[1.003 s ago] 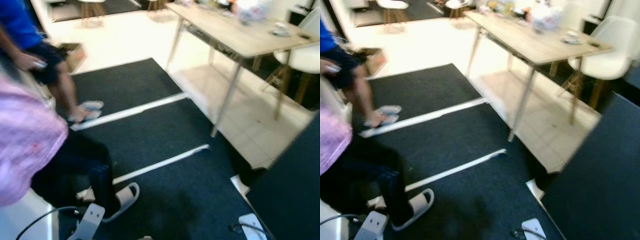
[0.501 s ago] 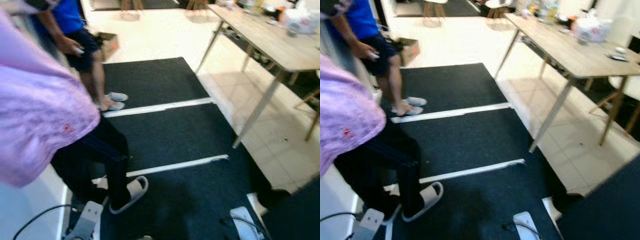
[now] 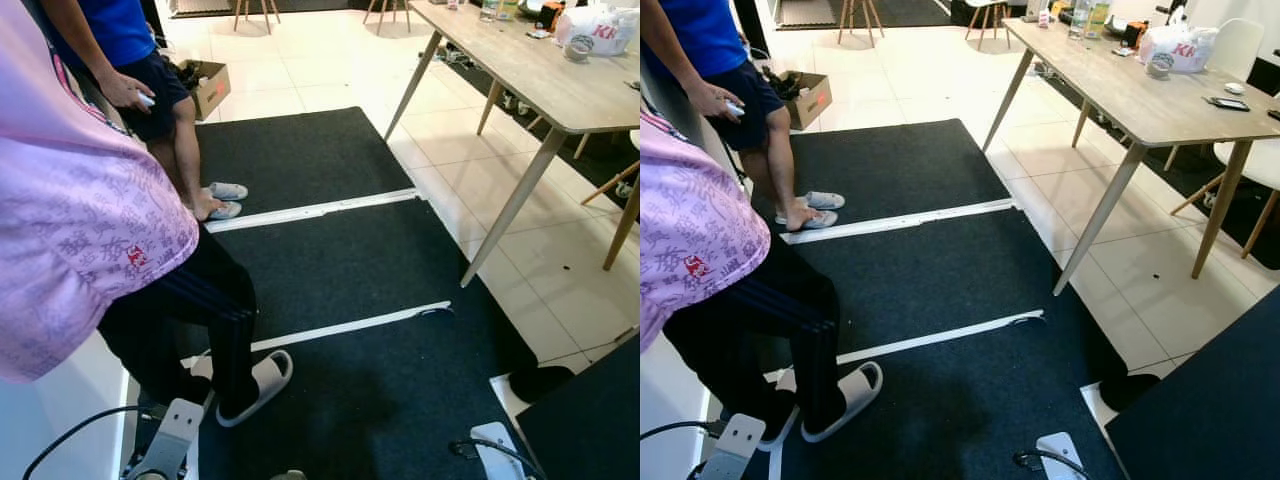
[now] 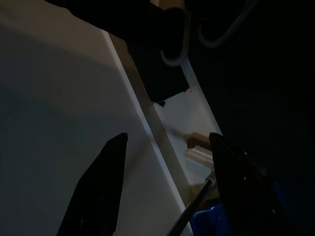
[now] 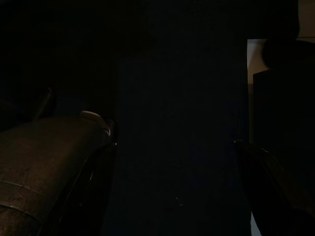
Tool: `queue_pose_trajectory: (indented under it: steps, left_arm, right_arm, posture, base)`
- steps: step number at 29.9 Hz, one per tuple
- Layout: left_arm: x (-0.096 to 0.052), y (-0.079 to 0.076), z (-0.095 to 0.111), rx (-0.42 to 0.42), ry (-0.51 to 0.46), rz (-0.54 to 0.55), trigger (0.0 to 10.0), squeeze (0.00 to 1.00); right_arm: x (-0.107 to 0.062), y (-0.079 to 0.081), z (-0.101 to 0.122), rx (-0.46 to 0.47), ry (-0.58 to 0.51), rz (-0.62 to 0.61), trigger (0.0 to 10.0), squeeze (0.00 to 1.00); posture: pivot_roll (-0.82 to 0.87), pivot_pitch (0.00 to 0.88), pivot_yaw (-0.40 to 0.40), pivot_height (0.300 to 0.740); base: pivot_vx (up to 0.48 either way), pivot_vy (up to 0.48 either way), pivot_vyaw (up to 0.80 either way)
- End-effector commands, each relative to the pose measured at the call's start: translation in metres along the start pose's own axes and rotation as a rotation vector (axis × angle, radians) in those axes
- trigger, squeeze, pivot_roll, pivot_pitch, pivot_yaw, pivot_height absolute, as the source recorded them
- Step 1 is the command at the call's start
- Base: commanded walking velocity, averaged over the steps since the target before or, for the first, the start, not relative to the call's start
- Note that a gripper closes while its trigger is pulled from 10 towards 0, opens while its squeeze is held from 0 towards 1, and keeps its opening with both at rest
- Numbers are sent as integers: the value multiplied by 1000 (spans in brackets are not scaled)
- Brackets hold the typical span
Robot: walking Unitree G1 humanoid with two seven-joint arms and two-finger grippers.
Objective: Restocking fridge
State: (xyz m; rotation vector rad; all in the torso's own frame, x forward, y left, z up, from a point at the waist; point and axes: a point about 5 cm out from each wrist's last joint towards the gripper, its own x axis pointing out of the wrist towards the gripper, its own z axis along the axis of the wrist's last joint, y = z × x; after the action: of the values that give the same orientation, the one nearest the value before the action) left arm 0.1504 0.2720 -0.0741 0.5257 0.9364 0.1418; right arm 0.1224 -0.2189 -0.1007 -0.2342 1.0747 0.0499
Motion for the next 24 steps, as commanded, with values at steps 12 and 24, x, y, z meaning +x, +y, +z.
queue_pose_trajectory:
  steps: [12, 24]
  left_arm:
    - [2, 1, 8, 27, -26, 3, 10000, 0]
    - [2, 1, 10, 28, -31, 6, 10000, 0]
  right_arm:
    - [0, -3, 1, 11, -9, -9, 10000, 0]
    - [0, -2, 1, 14, -7, -8, 10000, 0]
  posture:
    - [20, 22, -28, 706]
    - [20, 22, -28, 706]
  base:
    - [349, 0, 0]
    - [402, 0, 0]
